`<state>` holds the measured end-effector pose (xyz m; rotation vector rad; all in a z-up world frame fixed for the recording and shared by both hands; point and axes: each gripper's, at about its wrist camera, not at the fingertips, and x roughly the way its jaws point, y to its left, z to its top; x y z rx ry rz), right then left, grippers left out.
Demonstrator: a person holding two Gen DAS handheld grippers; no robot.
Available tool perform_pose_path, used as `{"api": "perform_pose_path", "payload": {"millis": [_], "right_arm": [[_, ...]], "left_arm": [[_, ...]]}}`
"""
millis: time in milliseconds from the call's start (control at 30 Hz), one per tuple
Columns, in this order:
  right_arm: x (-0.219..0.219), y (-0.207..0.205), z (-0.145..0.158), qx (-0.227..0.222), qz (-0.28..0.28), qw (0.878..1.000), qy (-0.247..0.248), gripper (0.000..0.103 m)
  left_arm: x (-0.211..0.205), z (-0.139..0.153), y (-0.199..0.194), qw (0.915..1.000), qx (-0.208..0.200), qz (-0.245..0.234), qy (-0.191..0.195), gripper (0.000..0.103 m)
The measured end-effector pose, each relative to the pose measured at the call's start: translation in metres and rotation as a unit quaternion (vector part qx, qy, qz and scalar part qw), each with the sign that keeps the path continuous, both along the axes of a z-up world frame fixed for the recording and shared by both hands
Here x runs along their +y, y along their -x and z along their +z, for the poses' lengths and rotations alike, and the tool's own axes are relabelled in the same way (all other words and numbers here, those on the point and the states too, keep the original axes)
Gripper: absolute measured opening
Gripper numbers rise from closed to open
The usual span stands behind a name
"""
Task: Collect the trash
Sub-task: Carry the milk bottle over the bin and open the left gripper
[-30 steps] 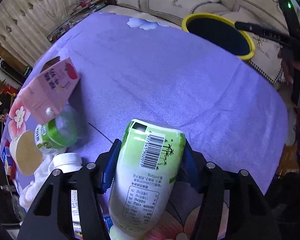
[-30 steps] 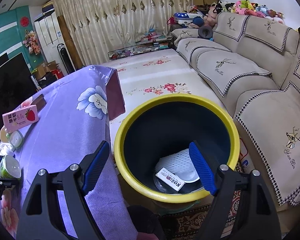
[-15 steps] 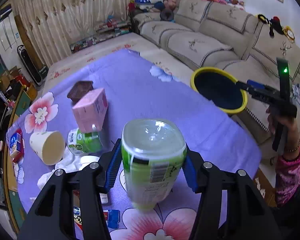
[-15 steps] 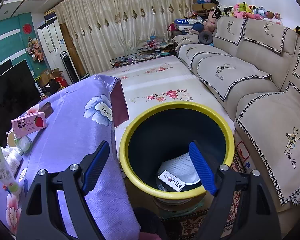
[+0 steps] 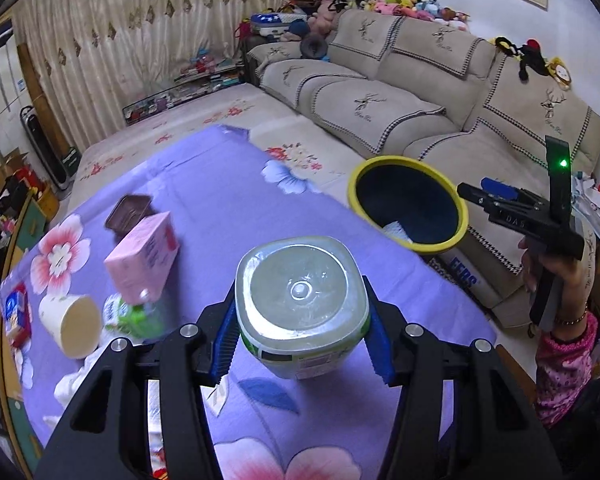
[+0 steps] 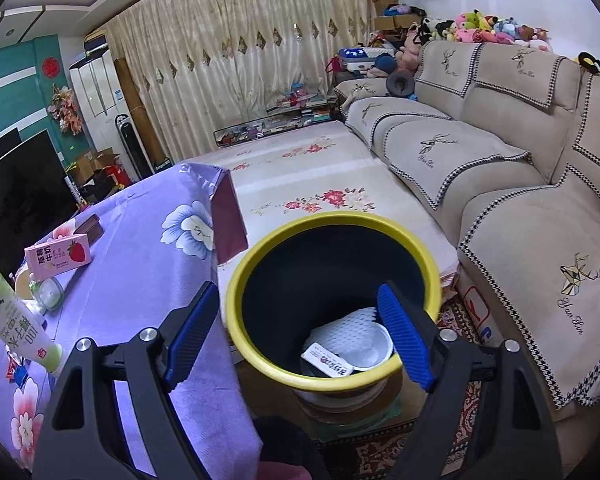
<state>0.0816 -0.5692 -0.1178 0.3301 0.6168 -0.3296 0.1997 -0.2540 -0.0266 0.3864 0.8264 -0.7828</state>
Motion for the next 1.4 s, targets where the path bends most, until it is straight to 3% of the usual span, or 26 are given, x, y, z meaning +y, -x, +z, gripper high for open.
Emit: {"api": "perform_pose_path", "payload": {"millis": [233, 533, 767, 900, 1000, 1067, 1133, 1233, 1400], "right_arm": [[-0.016, 0.024, 0.005, -0.006, -0.033, 0.999, 0.018, 0.077], [-0.052, 0.049, -0.001, -0.005, -0.077, 0.997, 0.009, 0.077], [-0.075, 0.060, -0.016, 0.007, -0.099, 0.995, -0.007, 0.077], [-0.083, 0.063, -0.023, 0.011, -0.107, 0.994, -0.015, 0.077], [-0.084, 0.062, -0.024, 0.013, -0.108, 0.994, -0.016, 0.077], [-0.083, 0.062, -0.024, 0.012, -0.108, 0.994, -0.016, 0.077], [-0.080, 0.062, -0.023, 0.011, -0.105, 0.994, -0.016, 0.077], [-0.073, 0.059, -0.019, 0.008, -0.098, 0.995, -0.014, 0.077], [-0.053, 0.049, -0.013, 0.009, -0.077, 0.997, -0.005, 0.077]], "left_arm": [[-0.057, 0.011, -0.002, 0.9990, 0.000, -0.043, 0.014, 0.054], [-0.171, 0.015, -0.011, 0.9943, -0.004, -0.100, 0.035, 0.054], [-0.257, -0.035, -0.031, 0.9933, 0.023, -0.113, 0.008, 0.054], [-0.284, -0.066, -0.038, 0.9936, 0.033, -0.107, -0.008, 0.054], [-0.289, -0.078, -0.040, 0.9950, 0.028, -0.095, -0.015, 0.055], [-0.285, -0.076, -0.038, 0.9958, 0.017, -0.089, -0.012, 0.070], [-0.277, -0.071, -0.035, 0.9963, 0.005, -0.086, -0.006, 0.074], [-0.255, -0.057, -0.028, 0.9967, -0.005, -0.080, 0.009, 0.075], [-0.191, -0.026, -0.009, 0.9961, -0.020, -0.063, 0.058, 0.085]]}}
